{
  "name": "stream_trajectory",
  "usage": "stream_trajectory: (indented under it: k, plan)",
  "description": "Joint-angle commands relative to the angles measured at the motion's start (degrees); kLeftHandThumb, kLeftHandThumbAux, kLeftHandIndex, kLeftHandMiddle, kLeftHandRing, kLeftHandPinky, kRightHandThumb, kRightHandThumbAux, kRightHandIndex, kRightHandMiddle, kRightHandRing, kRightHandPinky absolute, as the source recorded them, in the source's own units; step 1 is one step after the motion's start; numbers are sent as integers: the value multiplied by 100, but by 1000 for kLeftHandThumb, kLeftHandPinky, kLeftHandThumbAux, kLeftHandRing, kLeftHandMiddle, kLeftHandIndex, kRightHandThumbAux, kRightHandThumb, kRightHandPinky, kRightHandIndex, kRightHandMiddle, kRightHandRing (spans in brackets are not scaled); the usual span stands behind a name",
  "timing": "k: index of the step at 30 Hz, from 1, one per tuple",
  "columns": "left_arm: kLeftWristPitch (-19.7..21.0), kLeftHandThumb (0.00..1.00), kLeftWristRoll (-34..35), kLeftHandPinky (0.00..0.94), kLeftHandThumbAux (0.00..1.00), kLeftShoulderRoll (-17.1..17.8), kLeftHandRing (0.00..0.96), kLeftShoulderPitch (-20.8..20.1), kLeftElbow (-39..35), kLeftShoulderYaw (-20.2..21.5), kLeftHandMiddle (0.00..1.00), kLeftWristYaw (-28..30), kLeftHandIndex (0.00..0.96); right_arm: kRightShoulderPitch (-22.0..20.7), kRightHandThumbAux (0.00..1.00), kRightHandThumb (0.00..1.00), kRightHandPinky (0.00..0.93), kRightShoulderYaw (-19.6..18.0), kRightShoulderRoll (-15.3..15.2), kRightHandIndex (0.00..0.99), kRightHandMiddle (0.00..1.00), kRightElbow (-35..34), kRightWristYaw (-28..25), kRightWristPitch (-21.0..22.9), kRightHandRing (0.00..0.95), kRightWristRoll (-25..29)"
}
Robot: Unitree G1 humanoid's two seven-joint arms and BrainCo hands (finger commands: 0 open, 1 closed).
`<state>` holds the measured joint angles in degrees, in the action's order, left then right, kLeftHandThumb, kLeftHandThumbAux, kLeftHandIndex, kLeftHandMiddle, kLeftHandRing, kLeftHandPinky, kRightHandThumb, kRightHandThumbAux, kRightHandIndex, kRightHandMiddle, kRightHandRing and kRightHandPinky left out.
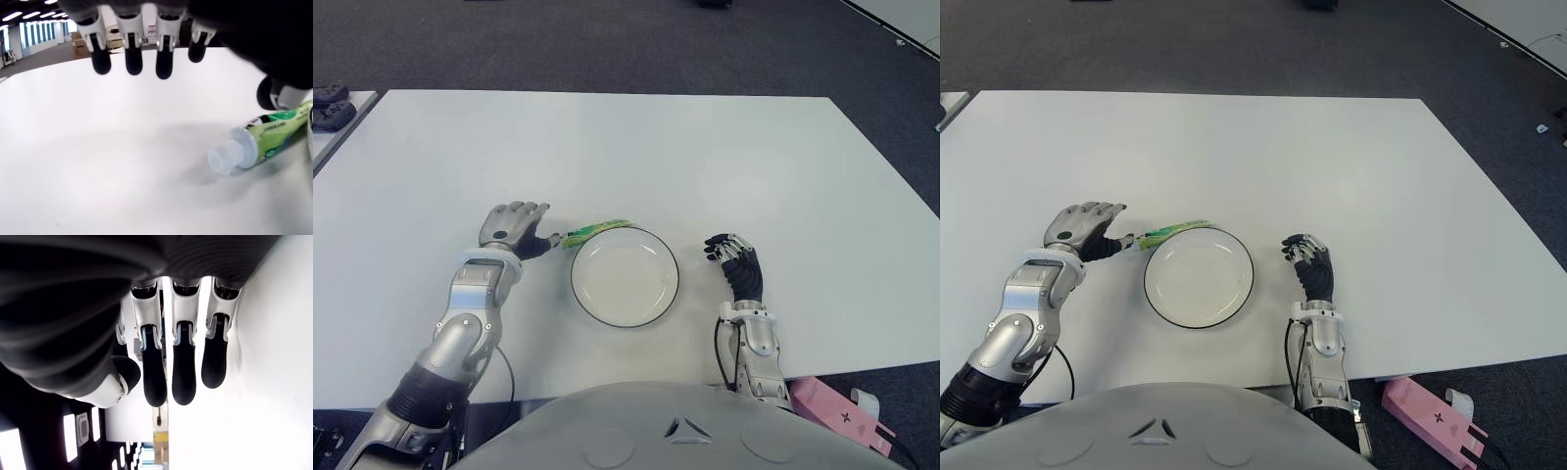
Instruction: Put the toothpaste on the table into the plate.
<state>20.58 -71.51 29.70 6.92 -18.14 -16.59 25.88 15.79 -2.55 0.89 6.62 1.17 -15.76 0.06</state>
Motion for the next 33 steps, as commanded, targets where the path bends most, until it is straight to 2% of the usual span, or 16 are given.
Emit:
stream_trajectory:
  k: [1, 7, 11, 16, 33]
  plan:
    - [-133, 445, 33, 92, 222, 129, 60, -128, -38, 10, 85, 354, 0, 40, 726, 710, 462, 12, 33, 429, 482, 112, 25, 40, 472, -5]
    - [-258, 462, 151, 46, 206, 180, 23, -200, -114, -51, 60, 868, 0, 41, 726, 710, 466, 15, 44, 429, 482, 103, 46, 45, 472, -18]
    - [-356, 463, 61, 40, 198, 168, 20, -266, -21, -135, 61, 966, 0, 52, 726, 710, 467, 17, 51, 429, 481, 81, 47, 57, 473, -11]
    - [-507, 457, -96, 33, 186, 17, 15, -498, 640, -444, 62, 661, 0, 74, 726, 709, 473, 22, 54, 429, 481, 46, 34, 57, 475, 3]
    - [-653, 529, -196, 47, 221, -139, 21, -504, 1389, -931, 62, -131, 0, 173, 726, 709, 473, 33, 47, 428, 481, -70, 29, 34, 477, -7]
